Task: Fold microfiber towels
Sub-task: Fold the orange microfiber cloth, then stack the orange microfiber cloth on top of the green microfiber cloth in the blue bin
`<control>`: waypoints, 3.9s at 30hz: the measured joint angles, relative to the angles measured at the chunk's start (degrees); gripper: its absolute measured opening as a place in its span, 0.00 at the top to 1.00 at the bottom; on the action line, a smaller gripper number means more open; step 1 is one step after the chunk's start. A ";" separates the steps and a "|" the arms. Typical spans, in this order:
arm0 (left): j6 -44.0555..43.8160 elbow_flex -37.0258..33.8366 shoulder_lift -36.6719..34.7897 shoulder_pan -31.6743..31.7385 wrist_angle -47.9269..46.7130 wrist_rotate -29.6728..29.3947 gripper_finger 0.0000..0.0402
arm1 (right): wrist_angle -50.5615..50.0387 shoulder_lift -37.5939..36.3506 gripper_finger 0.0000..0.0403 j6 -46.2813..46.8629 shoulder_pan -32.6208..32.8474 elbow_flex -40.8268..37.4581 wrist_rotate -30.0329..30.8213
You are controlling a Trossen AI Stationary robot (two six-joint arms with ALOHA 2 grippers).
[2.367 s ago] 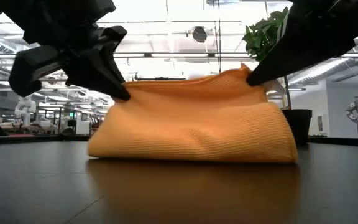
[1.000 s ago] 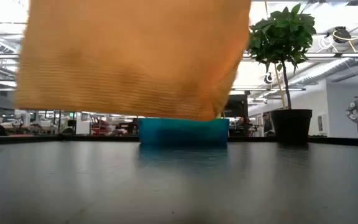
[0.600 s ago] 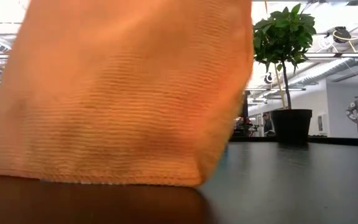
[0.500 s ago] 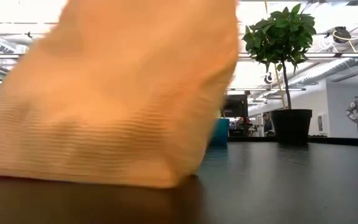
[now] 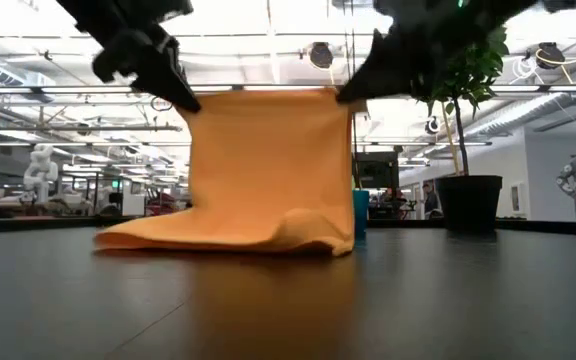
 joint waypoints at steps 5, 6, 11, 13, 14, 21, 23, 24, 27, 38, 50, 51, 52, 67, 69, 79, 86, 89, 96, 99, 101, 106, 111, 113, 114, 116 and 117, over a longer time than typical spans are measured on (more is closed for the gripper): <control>5.04 -2.43 0.01 3.06 3.94 4.52 0.97 | 1.98 -0.05 1.00 -1.04 -3.15 -3.52 -3.37; 5.74 -2.86 0.04 3.28 4.07 5.49 0.98 | 3.28 -0.02 1.00 -1.61 -3.33 -4.27 -4.15; 6.40 -5.87 0.04 3.39 4.69 10.48 0.98 | 13.95 0.00 1.00 -6.36 -2.23 -8.15 -9.59; 7.11 -7.70 0.04 2.95 6.22 11.94 0.98 | 17.61 0.00 1.00 -7.58 -1.42 -9.51 -10.10; 7.60 -8.60 0.04 2.67 7.02 12.23 0.98 | 18.98 0.01 1.00 -7.96 -1.14 -10.13 -10.72; 9.40 -11.86 0.01 -0.07 12.20 14.37 0.98 | 24.04 0.60 1.00 -6.66 1.01 -13.65 -10.99; 10.42 -11.93 0.04 -1.01 12.63 14.57 0.99 | 25.13 1.78 1.00 -6.38 1.73 -13.84 -11.13; 10.65 -11.94 0.04 -1.39 12.75 14.48 0.99 | 26.50 2.68 1.00 -6.42 2.09 -13.87 -11.44; 10.82 -12.06 0.06 -1.93 12.42 14.49 0.98 | 31.62 5.87 1.00 -6.65 2.85 -13.87 -14.05; 8.61 -12.11 0.08 -4.75 11.77 14.42 0.99 | 41.07 12.72 1.00 -7.28 4.70 -13.87 -14.11; 5.87 -14.99 0.09 -8.76 15.21 13.98 0.99 | 47.77 15.76 1.00 -9.64 6.71 -13.84 -13.70; 5.52 -15.81 0.08 -9.07 15.79 13.98 0.99 | 47.76 15.78 1.00 -9.59 6.80 -13.78 -13.56; 5.05 -16.68 0.08 -9.40 16.51 13.89 0.99 | 47.67 15.78 1.00 -9.53 6.89 -13.61 -13.36; 4.36 -23.32 0.08 -11.33 25.43 14.53 0.99 | 37.85 22.54 1.00 -9.88 7.57 -4.60 -14.40; 3.92 -23.32 0.09 -11.31 25.44 14.58 0.98 | 37.87 24.04 1.00 -9.30 7.57 -4.34 -14.39; 1.42 -23.32 0.10 -11.31 25.90 17.56 0.96 | 36.59 24.83 1.00 -8.18 7.57 -4.32 -14.37; 1.14 -23.36 0.10 -11.34 26.24 19.80 0.82 | 35.82 24.87 0.97 -7.87 7.61 -4.43 -16.71; 1.13 -23.36 0.10 -11.37 26.37 20.15 0.74 | 35.86 24.87 0.93 -7.82 7.50 -4.43 -17.40; -2.99 -21.35 -1.55 -12.12 21.27 20.62 0.60 | 36.08 22.38 0.79 -4.34 8.20 -4.43 -21.82; -3.57 -19.04 -3.24 -13.47 19.34 20.64 0.57 | 34.60 19.16 0.75 -4.92 8.66 -4.43 -21.69; -2.94 -18.06 -4.43 -14.37 19.26 20.63 0.56 | 34.14 17.02 0.74 -5.68 8.69 -4.43 -21.62; -1.45 -16.95 -5.29 -15.20 22.54 20.54 0.56 | 33.30 13.94 0.74 -9.10 8.62 -4.46 -17.99; -0.99 -20.65 -3.59 -15.13 35.78 20.62 0.56 | 33.11 13.66 0.74 -8.77 7.79 -6.60 -15.14; -2.66 -22.58 -2.66 -15.23 40.68 21.04 0.56 | 33.02 13.74 0.74 -6.32 7.41 -8.08 -15.13; -3.58 -23.53 -1.94 -15.38 43.68 21.17 0.56 | 33.11 13.72 0.74 -4.24 7.37 -8.89 -15.07; -4.98 -25.71 -0.68 -15.91 48.86 21.33 0.56 | 34.28 13.87 0.74 1.69 7.44 -10.21 -13.95; -5.35 -26.80 0.06 -16.24 50.97 21.41 0.56 | 35.65 14.29 0.74 4.39 7.79 -10.74 -13.30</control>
